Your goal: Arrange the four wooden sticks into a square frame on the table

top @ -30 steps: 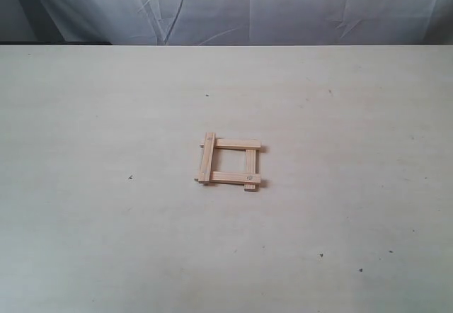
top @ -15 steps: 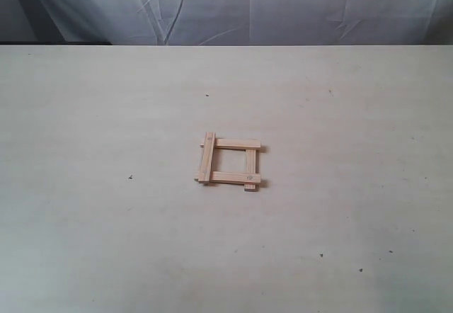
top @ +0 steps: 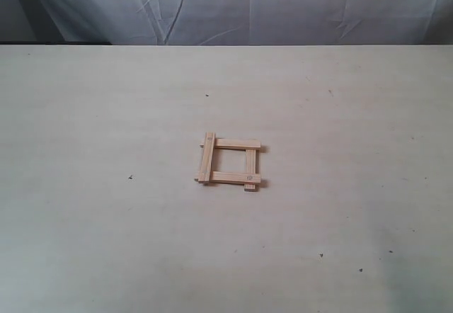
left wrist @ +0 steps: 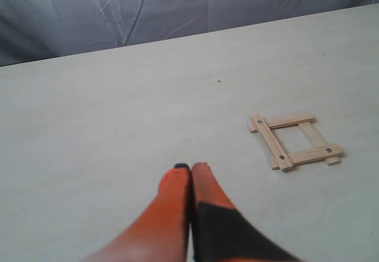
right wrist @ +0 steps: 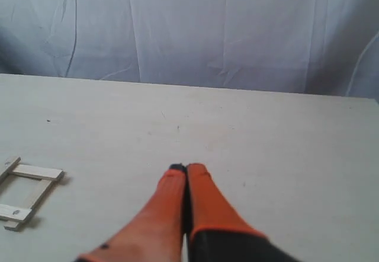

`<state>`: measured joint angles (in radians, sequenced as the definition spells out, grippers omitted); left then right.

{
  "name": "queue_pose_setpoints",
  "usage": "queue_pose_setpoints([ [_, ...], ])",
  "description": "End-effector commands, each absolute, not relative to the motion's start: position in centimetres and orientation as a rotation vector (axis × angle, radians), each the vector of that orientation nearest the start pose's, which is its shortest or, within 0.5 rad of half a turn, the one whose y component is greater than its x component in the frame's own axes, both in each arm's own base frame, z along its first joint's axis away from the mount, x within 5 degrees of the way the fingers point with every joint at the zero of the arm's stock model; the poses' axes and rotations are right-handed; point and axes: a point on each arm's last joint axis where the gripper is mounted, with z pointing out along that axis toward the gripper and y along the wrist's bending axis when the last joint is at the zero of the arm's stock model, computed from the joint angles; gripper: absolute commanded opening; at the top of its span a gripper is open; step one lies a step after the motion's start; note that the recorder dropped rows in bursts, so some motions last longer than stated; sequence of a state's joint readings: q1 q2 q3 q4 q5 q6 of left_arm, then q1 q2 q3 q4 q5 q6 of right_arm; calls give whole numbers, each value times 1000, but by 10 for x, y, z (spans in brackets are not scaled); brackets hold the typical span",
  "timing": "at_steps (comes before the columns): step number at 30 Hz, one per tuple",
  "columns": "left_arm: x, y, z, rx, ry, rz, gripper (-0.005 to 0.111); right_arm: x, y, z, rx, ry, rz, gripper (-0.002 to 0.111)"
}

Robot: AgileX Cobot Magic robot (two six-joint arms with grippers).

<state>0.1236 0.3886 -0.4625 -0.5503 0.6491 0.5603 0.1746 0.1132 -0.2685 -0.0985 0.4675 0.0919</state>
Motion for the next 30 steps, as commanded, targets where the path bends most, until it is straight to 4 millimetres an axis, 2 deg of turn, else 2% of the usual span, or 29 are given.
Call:
queue_pose_setpoints([
  [1,79,-20,292,195,1955,-172,0,47,5,256,-178,1740,50,0],
  [4,79,-20,292,195,1955,-172,0,45,5,254,-175,1704,55,0],
  [8,79,-20,292,196,1956,-170,0,46,7,235,-149,1660,108,0],
  [11,79,-20,292,196,1956,-170,0,49,8,217,-148,1711,114,0],
  [18,79,-19,292,197,1956,-168,0,52,8,192,-150,1786,106,0],
  [30,79,-19,292,197,1956,-168,0,53,1,183,-30,1831,18,0],
])
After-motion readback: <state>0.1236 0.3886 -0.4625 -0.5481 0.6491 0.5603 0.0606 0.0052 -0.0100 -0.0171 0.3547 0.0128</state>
